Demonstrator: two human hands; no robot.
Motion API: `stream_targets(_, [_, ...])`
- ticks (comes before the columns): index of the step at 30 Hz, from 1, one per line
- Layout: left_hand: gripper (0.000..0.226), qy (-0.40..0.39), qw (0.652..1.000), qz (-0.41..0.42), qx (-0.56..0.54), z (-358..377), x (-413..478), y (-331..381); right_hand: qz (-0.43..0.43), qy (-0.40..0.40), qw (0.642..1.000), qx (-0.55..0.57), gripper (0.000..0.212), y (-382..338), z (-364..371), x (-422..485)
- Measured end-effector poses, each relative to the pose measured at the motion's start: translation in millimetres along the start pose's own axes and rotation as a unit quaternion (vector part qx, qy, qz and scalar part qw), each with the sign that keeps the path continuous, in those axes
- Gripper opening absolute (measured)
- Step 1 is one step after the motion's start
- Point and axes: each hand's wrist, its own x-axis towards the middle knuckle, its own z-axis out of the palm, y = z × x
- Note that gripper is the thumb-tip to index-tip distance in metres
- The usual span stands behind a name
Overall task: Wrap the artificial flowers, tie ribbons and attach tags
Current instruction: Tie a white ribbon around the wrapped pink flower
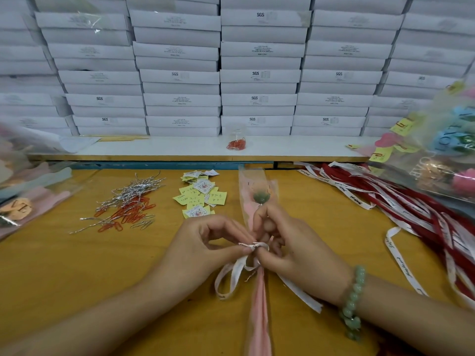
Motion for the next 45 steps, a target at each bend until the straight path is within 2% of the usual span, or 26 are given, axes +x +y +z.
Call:
stream_targets(6, [0.004,0.0,0.998,0.036,0.059,-2,0,-1,0.013,-0.004,1.0,0.014,0.018,3,-1,1])
stream_targets(12, [0.017,-0.009,0.988,0.061,0.14,-9,0,0,0.089,-0.037,0.983,0.157,0.016,8,-8,5])
stream_targets(17, [0.006,-0.007,0.986,0.064,0.152,-10,0,1,0.142,-0.041,0.954,0.26,0.009,7,-15,7])
stream_targets(22, [0.003,-0.018,0.984,0.08,0.158,-11,0,1,0.163,-0.058,0.952,0.254,0.016,14,-20,10])
stream_targets(26, [0.006,-0.021,0.987,0.061,0.148,-10,0,-1,0.17,-0.085,0.944,0.272,0.022,19,-25,11])
stream_targets(31, [0.008,-0.035,0.987,0.054,0.149,-11,0,-1,0.192,-0.125,0.927,0.296,0.011,31,-39,13])
stream_targets(37, [0.013,-0.103,0.982,0.043,0.149,-11,-1,0,0.191,-0.213,0.912,0.294,0.012,44,-59,14])
stream_targets(45, [0.011,-0.126,0.98,0.022,0.155,-12,-1,0,0.225,-0.273,0.898,0.263,0.016,57,-79,14])
